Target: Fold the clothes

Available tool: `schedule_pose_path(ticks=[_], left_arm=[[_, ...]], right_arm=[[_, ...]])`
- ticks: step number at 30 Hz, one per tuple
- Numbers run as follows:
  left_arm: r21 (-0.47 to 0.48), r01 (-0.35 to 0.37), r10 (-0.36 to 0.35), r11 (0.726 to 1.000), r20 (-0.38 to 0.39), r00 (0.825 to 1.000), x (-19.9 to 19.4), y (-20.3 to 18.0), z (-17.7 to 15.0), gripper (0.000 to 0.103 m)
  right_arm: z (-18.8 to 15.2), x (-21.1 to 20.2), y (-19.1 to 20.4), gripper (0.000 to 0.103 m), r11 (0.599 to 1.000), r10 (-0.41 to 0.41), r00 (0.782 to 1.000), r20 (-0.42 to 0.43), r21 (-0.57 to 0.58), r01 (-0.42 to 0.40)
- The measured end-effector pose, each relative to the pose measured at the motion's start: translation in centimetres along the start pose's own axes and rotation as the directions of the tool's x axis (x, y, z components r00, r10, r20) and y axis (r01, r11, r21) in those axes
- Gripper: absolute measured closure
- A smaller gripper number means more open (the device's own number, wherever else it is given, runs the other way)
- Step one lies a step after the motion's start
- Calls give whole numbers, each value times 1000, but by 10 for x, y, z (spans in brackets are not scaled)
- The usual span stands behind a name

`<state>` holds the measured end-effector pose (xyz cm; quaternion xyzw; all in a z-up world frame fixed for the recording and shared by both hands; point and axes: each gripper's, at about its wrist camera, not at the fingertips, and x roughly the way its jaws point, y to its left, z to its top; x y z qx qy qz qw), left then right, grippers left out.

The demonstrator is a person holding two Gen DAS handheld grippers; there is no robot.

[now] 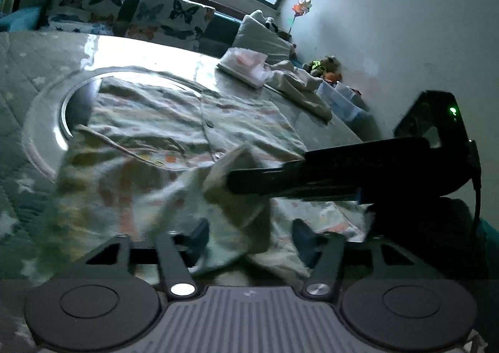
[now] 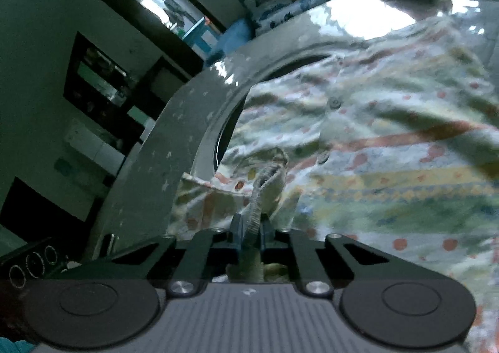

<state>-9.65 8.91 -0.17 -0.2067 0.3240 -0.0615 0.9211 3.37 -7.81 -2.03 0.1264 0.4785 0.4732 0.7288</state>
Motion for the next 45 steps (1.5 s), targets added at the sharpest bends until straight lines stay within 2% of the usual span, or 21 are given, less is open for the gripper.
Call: schedule_pose_path(ticks=[4,8,13,20,24,26,30,32,33,35,36,38,41,45], left_arm=[[6,-23,23,1000,32,999,-16,13,5,25],[-5,-62,62,998,47,997,-24,26,9,21],[-10,-85,86,996,46,995,-25,36,15,21],[25,-88,87,996,57,995,-19,36,27,21],[41,-72,70,997,59,996,-5,34,38,23],[53,-61,58,997,58,997,4,33,42,27],[42,-104,103,994,20,994,24,44,44,47],[38,-127,127,991,2,992,33,49,45,50],[42,-152,152,988,1,988,35,53,44,62],[33,-176,176,984,5,984,33,61,42,75],[27,-180,180,983,9,984,31,64,42,78],[37,-205,204,978,21,979,27,67,41,82],[62,-265,264,962,34,964,25,66,40,83],[49,-298,295,953,62,954,19,60,43,82]], right_arm=[[5,-25,9,95,998,-25,998,66,-61,29],[9,-46,15,95,987,-107,988,110,-112,120],[5,-58,14,95,962,-229,963,143,-116,246],[-8,-54,11,94,927,-334,931,150,-130,353],[-12,-50,10,87,907,-372,914,161,-145,394],[-11,-50,10,85,902,-378,908,179,-152,405],[-12,-47,12,75,901,-358,915,184,-189,390],[-16,-44,14,72,891,-358,915,184,-224,394],[-18,-42,15,70,883,-361,914,186,-247,399],[-23,-37,17,69,857,-378,906,189,-299,420],[-25,-35,17,68,845,-391,901,189,-315,433],[-27,-32,17,66,820,-422,884,201,-331,467],[-25,-37,18,59,788,-465,848,255,-318,528],[-27,-43,21,58,801,-434,861,266,-324,504]])
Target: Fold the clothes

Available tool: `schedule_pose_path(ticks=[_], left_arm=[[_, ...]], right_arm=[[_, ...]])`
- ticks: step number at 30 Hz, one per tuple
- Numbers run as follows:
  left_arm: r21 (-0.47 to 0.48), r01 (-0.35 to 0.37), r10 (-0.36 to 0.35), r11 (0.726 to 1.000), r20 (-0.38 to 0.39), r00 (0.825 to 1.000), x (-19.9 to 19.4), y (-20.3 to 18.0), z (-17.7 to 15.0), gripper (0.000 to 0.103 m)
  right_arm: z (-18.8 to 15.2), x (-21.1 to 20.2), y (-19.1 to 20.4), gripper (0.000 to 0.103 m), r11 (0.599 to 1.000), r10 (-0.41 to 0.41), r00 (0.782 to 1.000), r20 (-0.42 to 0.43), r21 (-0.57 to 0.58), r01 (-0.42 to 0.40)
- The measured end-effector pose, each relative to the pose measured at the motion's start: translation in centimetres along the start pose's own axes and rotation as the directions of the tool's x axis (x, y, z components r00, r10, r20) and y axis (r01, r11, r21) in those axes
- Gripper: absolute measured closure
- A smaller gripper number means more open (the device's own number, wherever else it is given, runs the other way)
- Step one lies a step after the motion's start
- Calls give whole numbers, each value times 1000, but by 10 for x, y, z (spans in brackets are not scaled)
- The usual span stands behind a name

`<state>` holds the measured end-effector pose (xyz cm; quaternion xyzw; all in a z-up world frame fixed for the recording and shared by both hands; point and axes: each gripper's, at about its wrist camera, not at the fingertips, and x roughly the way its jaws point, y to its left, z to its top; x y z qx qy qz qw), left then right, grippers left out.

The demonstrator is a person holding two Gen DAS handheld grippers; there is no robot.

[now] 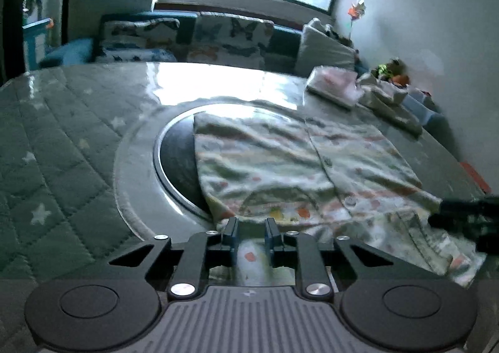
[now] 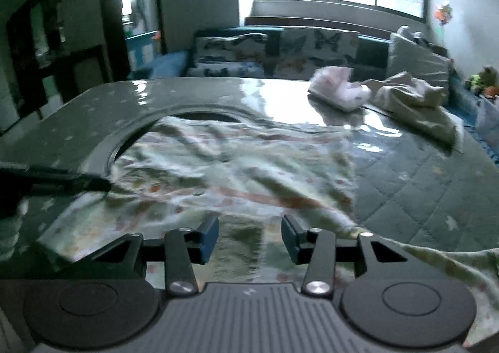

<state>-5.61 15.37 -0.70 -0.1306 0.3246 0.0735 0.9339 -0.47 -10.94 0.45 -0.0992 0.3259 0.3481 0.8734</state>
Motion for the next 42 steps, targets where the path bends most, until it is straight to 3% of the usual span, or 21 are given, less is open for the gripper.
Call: schedule_pose_path(ticks=[4,10,14,17,21,26,30,34,39,41,42], left_arm=[[27,64,-64,998,4,998,-6,-12,1,82],[75,39,-36,996,-38,999,7,-15,-8,78],[91,45,-42,995,-35,998,4,-24,-7,54],[101,51,-48,994,-34,998,2,-32,-7,43],[107,37,-35,994,-19,999,-2,-40,-5,18],[102,22,-22,995,-7,1000,-5,-47,-4,11],[101,17,-16,995,-12,1000,-5,-51,-6,3],[93,10,-9,996,-17,1000,-5,-54,-6,2],[93,1,1,996,-21,1000,-6,-55,-8,1],[90,0,3,996,-23,1000,-6,-55,-8,0],[89,-2,5,996,-24,1000,-6,-55,-8,0]], right_arm=[[-10,6,13,58,997,73,997,-36,-31,-74],[-24,10,16,53,996,72,996,-51,-43,-74],[-25,-11,-7,49,998,36,999,-1,44,-36],[-32,-29,-33,47,991,-70,997,24,115,67],[-46,-51,-80,47,948,-249,968,17,207,240],[-69,-73,-140,47,832,-480,877,-22,308,462],[-84,-82,-180,47,744,-562,825,-62,397,537],[-92,-78,-205,47,709,-564,820,-94,454,540],[-95,-70,-212,48,708,-549,829,-105,469,529],[-95,-70,-211,52,709,-548,830,-102,469,527],[-95,-70,-210,59,711,-548,830,-100,468,525]])
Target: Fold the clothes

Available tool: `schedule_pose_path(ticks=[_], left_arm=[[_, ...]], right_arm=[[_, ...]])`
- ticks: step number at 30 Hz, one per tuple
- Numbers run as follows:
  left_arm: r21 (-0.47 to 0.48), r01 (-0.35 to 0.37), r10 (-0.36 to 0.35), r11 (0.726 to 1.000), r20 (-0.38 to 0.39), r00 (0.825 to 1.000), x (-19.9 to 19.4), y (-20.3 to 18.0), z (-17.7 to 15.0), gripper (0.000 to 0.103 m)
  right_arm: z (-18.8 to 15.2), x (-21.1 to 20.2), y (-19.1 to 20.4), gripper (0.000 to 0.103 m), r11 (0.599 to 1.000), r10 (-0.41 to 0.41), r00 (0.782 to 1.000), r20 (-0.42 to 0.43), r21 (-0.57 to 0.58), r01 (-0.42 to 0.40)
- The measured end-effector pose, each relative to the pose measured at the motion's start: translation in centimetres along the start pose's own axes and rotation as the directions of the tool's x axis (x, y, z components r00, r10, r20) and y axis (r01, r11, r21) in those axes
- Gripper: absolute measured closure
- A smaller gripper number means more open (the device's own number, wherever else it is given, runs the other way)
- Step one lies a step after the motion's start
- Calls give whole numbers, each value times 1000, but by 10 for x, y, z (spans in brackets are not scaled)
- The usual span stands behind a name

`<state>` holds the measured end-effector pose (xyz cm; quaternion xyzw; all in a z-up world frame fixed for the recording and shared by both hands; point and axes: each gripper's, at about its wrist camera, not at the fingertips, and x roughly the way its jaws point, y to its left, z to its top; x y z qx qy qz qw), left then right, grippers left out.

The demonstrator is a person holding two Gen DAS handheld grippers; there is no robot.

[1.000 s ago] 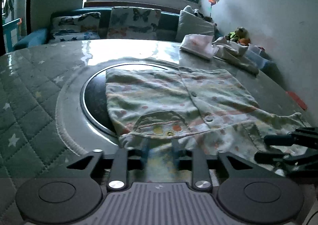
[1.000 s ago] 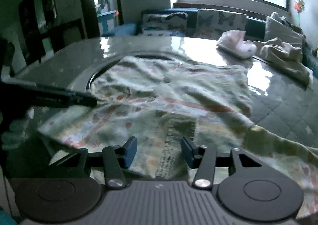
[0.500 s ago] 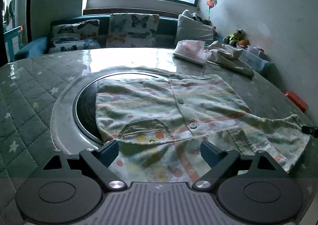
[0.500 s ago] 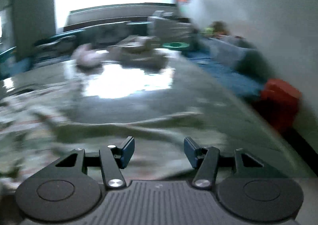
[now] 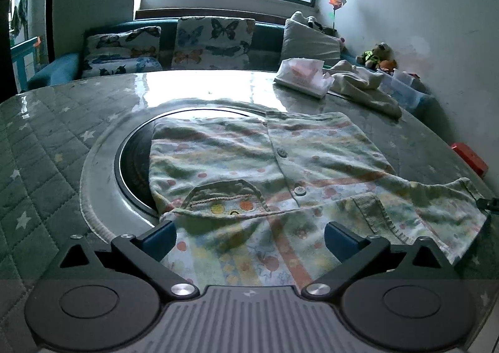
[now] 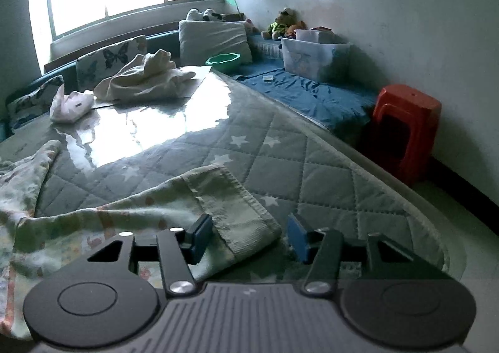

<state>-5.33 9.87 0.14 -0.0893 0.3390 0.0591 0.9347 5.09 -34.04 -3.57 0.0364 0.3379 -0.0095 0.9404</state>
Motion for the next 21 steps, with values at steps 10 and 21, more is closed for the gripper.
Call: schedule_pose_path(ticks=[10,21], left_arm=[[-20,-12,12,1000,2,1000,-3,5,0,0],[-73,-12,14,997,21,1000,-12,19,-3,0]], right_arm=[[7,-27,17,94,983,180,983,41,22,-181],[41,-65,113,95,820,568,823,-1,-87,-566]])
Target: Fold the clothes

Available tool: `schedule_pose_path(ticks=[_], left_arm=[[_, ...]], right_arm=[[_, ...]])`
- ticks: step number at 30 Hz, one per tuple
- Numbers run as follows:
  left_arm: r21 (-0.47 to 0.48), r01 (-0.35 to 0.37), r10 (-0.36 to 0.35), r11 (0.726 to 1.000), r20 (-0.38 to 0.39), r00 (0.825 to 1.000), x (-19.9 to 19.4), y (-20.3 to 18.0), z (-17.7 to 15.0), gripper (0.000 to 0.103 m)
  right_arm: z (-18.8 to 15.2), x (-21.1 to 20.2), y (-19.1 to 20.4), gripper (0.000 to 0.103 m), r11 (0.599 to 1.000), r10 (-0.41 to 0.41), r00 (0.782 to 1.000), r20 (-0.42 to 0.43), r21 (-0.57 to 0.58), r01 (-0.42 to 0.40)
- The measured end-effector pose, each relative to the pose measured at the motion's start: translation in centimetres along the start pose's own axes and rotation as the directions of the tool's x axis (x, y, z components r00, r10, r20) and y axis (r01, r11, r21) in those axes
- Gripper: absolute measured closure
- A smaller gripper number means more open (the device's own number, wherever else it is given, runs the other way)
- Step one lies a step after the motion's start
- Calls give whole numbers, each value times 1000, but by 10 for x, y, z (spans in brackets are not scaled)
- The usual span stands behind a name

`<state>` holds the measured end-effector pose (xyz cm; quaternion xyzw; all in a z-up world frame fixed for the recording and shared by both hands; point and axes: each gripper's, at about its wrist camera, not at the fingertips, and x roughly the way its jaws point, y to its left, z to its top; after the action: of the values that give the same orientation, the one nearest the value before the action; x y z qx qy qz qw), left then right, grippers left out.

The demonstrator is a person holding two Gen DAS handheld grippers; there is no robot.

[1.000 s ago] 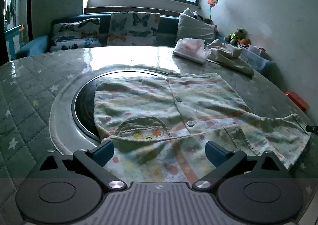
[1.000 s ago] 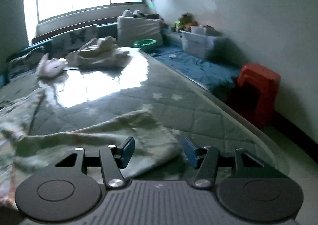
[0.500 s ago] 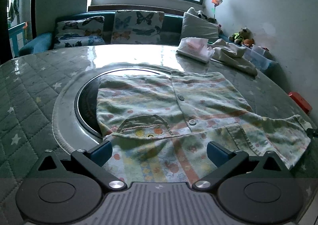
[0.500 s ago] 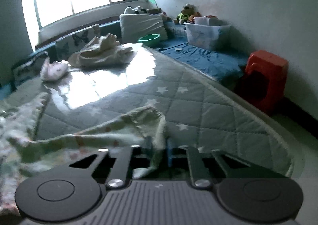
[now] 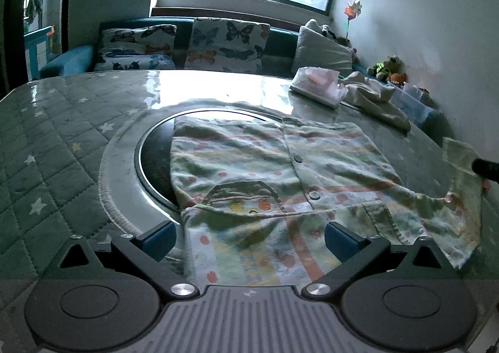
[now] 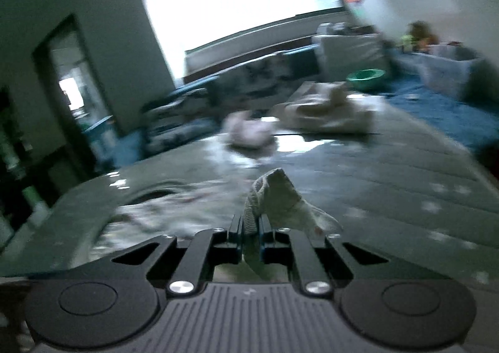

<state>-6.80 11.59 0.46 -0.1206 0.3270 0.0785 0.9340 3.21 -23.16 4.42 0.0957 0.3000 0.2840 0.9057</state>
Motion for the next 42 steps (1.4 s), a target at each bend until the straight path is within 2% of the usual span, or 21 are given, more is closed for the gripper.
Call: schedule_pose_path(ticks=[4,9,17,22,27,31,36,42], left_arm=[[-28,-5,5,1000,11,1000,-5,10,-1,0],[-60,-18,20,998,26,999,-11,25,-1,0],[-122,-49,55,991,44,998,-22,52,-2,0],[-147,-56,63,988,44,997,-23,61,-2,0],[-145,-46,54,988,45,998,-21,59,-1,0],[-127,-27,34,992,54,998,-22,53,3,0],[-89,42,-37,995,62,997,-20,37,9,2],[-29,127,-126,991,46,991,-10,10,11,12]], right_arm=[[8,16,41,95,991,126,992,-26,-40,-127],[8,39,94,95,959,247,965,-88,-120,-256],[-15,69,160,95,906,332,920,-208,-201,-373],[-36,76,180,91,882,348,895,-279,-225,-413],[-42,71,177,79,873,345,887,-307,-242,-423],[-38,61,157,77,887,300,901,-314,-257,-384],[-43,57,111,77,926,176,925,-336,-262,-271],[-56,54,63,77,961,60,929,-366,-230,-153]])
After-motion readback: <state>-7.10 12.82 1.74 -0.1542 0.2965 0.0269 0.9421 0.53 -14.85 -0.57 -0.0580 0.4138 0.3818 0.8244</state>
